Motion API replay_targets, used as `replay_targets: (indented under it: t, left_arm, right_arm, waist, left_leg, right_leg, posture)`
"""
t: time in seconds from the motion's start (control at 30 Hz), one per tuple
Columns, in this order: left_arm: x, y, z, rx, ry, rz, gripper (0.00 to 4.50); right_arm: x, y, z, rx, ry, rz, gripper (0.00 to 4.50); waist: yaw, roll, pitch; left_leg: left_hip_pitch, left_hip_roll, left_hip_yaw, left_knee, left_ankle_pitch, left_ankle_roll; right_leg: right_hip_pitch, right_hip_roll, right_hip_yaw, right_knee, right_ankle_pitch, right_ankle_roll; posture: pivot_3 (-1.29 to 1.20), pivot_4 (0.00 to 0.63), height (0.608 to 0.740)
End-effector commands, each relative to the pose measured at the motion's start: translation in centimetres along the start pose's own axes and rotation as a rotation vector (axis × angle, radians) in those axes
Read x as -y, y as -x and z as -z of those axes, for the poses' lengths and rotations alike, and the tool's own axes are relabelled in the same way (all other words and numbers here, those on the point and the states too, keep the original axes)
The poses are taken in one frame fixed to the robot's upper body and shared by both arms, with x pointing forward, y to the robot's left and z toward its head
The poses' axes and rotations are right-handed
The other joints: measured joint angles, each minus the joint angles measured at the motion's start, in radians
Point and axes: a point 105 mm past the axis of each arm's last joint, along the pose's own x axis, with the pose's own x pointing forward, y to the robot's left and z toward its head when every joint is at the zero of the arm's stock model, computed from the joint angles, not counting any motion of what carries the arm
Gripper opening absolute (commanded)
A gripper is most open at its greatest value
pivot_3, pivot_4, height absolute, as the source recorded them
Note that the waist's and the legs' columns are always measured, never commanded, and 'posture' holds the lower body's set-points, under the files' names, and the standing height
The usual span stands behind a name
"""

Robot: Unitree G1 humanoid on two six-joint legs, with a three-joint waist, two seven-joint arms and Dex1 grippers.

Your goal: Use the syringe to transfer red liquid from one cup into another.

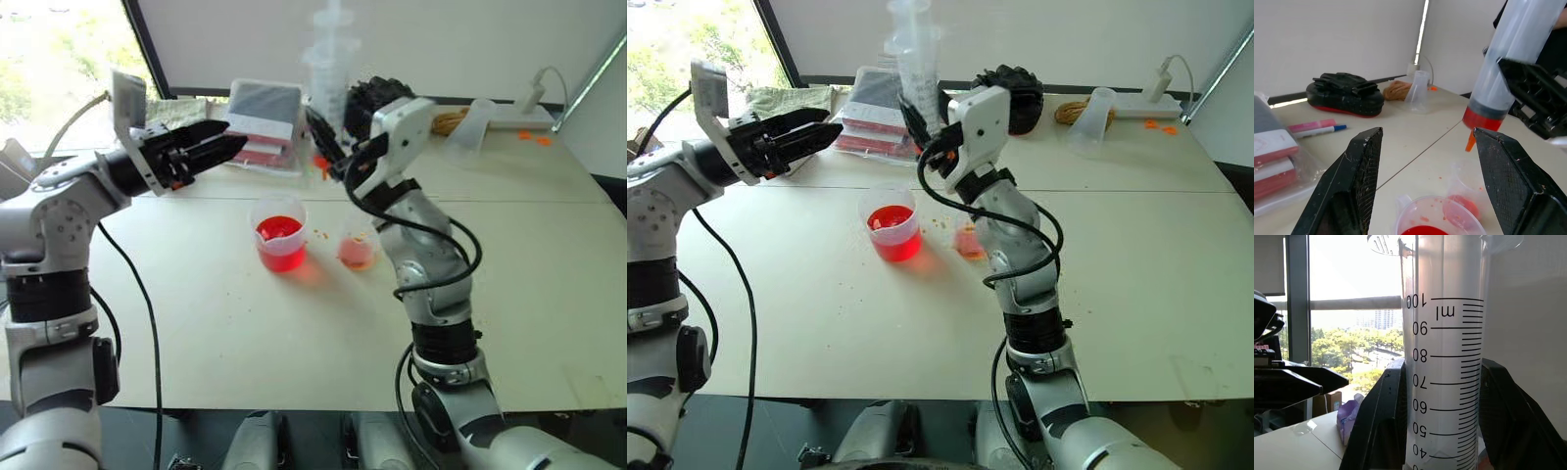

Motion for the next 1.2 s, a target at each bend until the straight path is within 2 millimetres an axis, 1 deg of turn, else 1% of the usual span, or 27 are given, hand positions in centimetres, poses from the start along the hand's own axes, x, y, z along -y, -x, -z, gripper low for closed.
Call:
replay_targets:
  t: [0.03, 0.1, 0.2, 0.27, 0.33, 0.4, 0.47, 0.53, 0.6, 0.73, 0.87, 1.03, 1.2]
  left_arm:
    - [0.5, -0.6, -1.5, 0.042, -0.056, 0.036, 3.07]
    - [0.7, -1.3, -1.5, 0.046, -0.05, 0.062, 3.07]
    - [1.0, -2.4, -1.5, 0.053, -0.04, 0.104, 3.07]
    - [1.5, -3.3, -1.5, 0.051, -0.038, 0.143, 3.07]
    - [1.8, -3.9, -1.6, 0.049, -0.037, 0.173, 3.07]
    - [2.6, -5.2, -2.3, 0.062, -0.043, 0.227, 3.07]
    - [3.4, -6.2, -3.1, 0.077, -0.041, 0.275, 3.07]
    - [4.2, -7.0, -3.7, 0.083, -0.041, 0.323, 3.07]
    - [4.6, -7.3, -4.0, 0.086, -0.042, 0.347, 3.07]
    - [5.6, -8.1, -5.5, 0.113, -0.012, 0.413, 3.07]
    - [6.6, -8.8, -5.3, 0.101, 0.005, 0.46, 3.07]
    - [7.8, -9.2, -5.5, 0.076, 0.022, 0.527, 3.07]
    - [7.9, -9.6, -4.8, 0.044, 0.006, 0.538, 3.07]
  right_arm:
    - [1.2, 0.6, -3.0, 0.067, 0.041, 0.045, 1.33]
    - [2.1, 1.6, -2.7, 0.037, 0.058, 0.086, 1.33]
    - [2.7, 3.2, -1.2, -0.025, 0.081, 0.123, 1.33]
    - [2.7, 4.1, 0.4, -0.068, 0.094, 0.139, 1.33]
    - [2.7, 4.7, 1.4, -0.093, 0.102, 0.149, 1.33]
    - [2.8, 5.6, 2.9, -0.125, 0.121, 0.18, 1.33]
    - [2.8, 6.2, 3.9, -0.142, 0.124, 0.21, 1.33]
    - [2.7, 6.3, 4.3, -0.141, 0.127, 0.223, 1.33]
    - [2.5, 6.3, 4.5, -0.135, 0.133, 0.231, 1.33]
    - [1.8, 5.8, 4.7, -0.11, 0.145, 0.244, 1.33]
    - [1.1, 5.3, 4.9, -0.086, 0.156, 0.239, 1.33]
    - [0.9, 4.7, 5.0, -0.071, 0.144, 0.232, 1.33]
    - [0.7, 4.6, 5.5, -0.077, 0.134, 0.22, 1.33]
  waist:
    - [0.0, 0.0, 0.0]
    - [0.001, 0.0, 0.0]
    - [0.003, 0.0, 0.0]
    - [0.002, 0.0, 0.0]
    - [0.002, 0.0, 0.0]
    - [0.002, 0.0, 0.0]
    - [0.002, 0.0, 0.0]
    - [0.001, 0.0, 0.0]
    - [-0.002, 0.0, 0.0]
    - [-0.002, 0.0, 0.0]
    - [-0.001, 0.0, 0.0]
    - [-0.001, 0.0, 0.0]
    - [-0.001, 0.0, 0.0]
  left_leg:
    - [0.0, 0.0, 0.0, 0.0, 0.0, 0.001]
    - [0.0, 0.0, 0.0, 0.0, -0.001, 0.001]
    - [0.0, 0.0, 0.0, 0.0, -0.002, 0.003]
    - [0.0, -0.001, 0.001, 0.0, -0.002, 0.004]
    - [0.0, -0.001, 0.001, 0.0, -0.002, 0.004]
    - [0.0, 0.0, 0.001, 0.0, -0.002, 0.004]
    - [0.0, -0.001, 0.001, 0.0, -0.002, 0.004]
    - [0.0, -0.001, 0.001, 0.0, -0.002, 0.004]
    - [0.0, 0.0, 0.001, 0.0, -0.002, 0.004]
    - [0.0, 0.0, 0.0, 0.0, -0.002, 0.004]
    - [0.0, 0.0, 0.0, 0.0, -0.002, 0.004]
    - [0.0, 0.0, 0.0, 0.001, -0.001, 0.002]
    - [0.0, 0.0, 0.0, 0.001, -0.001, 0.002]
  right_leg:
    - [0.0, 0.0, 0.0, 0.0, 0.0, 0.0]
    - [0.0, 0.0, 0.0, 0.0, 0.0, 0.0]
    - [0.0, 0.0, 0.0, 0.0, 0.0, 0.0]
    - [0.001, 0.001, 0.0, 0.0, 0.0, 0.0]
    - [0.001, 0.003, 0.0, -0.001, 0.0, 0.0]
    - [0.001, 0.003, 0.0, -0.001, 0.0, 0.0]
    - [0.001, 0.004, 0.0, -0.001, 0.0, 0.0]
    - [0.001, 0.004, 0.0, -0.001, 0.0, 0.0]
    - [0.001, 0.005, 0.0, -0.001, 0.0, 0.0]
    - [0.001, 0.006, 0.001, 0.0, 0.0, 0.0]
    - [0.001, 0.005, 0.001, -0.001, 0.0, 0.0]
    - [0.001, 0.006, 0.001, -0.001, 0.0, 0.0]
    - [0.001, 0.005, 0.001, -0.001, 0.0, 0.0]
  posture:
    - [0.0, 0.15, 0.74]
    - [0.0, 0.15, 0.74]
    - [0.0, 0.15, 0.74]
    - [0.0, 0.15, 0.74]
    - [0.0, 0.15, 0.74]
    - [0.0, 0.15, 0.74]
    - [0.0, 0.15, 0.74]
    - [0.0, 0.15, 0.74]
    - [0.0, 0.15, 0.74]
    - [0.0, 0.15, 0.74]
    - [0.0, 0.15, 0.74]
    - [0.0, 0.15, 0.74]
    - [0.0, 0.15, 0.74]
